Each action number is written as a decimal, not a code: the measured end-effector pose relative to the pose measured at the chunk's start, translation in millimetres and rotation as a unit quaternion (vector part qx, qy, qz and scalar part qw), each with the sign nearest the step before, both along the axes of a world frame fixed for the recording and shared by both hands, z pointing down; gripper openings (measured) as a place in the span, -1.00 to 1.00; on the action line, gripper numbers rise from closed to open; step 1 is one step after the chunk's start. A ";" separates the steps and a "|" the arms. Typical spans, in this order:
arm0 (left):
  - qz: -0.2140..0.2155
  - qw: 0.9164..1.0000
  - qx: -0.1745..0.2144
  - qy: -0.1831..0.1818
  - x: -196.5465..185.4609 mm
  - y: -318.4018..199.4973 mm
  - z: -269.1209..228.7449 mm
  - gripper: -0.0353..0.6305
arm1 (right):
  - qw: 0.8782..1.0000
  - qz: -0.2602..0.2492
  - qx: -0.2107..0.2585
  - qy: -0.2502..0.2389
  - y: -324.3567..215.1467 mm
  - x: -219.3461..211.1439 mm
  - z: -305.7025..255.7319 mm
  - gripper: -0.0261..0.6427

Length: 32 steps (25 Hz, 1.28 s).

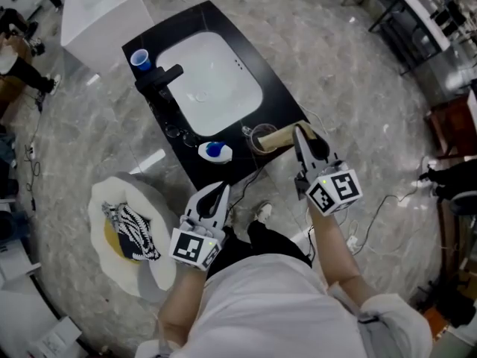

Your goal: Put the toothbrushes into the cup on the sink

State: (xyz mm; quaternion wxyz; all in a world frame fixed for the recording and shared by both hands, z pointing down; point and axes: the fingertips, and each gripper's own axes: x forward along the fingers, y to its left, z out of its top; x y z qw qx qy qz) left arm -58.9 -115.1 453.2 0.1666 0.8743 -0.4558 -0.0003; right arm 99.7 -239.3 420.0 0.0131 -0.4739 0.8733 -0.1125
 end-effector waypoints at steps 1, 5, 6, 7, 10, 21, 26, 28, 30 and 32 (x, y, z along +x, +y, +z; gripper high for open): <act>-0.002 1.000 -0.003 0.002 1.9 0.5 0.9 -0.89 | 1.000 0.001 0.000 0.005 -4.0 1.5 4.3 -0.73; -0.006 1.000 -0.007 0.002 9.3 2.8 2.8 -0.89 | 1.000 -0.002 -0.001 0.020 -17.0 3.2 20.3 -0.73; -0.007 1.000 -0.008 0.002 10.3 4.1 2.4 -0.89 | 1.000 -0.004 -0.003 0.019 -18.3 2.6 23.9 -0.73; -0.009 1.000 -0.008 0.001 11.0 5.8 2.0 -0.89 | 1.000 -0.007 -0.007 0.017 -19.2 1.3 27.5 -0.73; -0.014 1.000 -0.008 -0.001 14.6 12.4 -2.6 -0.89 | 1.000 -0.021 -0.021 0.009 -21.0 -5.6 37.4 -0.73; -0.036 0.999 -0.036 -0.001 14.8 27.3 10.4 -0.89 | 0.998 -0.037 -0.049 -0.011 -30.6 -8.7 61.1 -0.73; -0.034 0.998 -0.044 0.004 16.4 24.7 20.2 -0.89 | 0.997 -0.035 -0.060 -0.014 -35.5 -7.1 74.0 -0.73; -0.032 0.998 -0.045 0.006 18.5 22.1 23.6 -0.89 | 0.997 -0.035 -0.067 -0.017 -37.0 -5.7 78.8 -0.73; -0.034 0.998 -0.047 0.009 19.0 20.0 26.6 -0.89 | 0.997 -0.037 -0.072 -0.020 -37.9 -5.4 82.7 -0.73; -0.037 0.998 -0.051 0.012 18.7 18.8 31.1 -0.89 | 0.996 -0.038 -0.080 -0.023 -37.9 -5.0 85.9 -0.73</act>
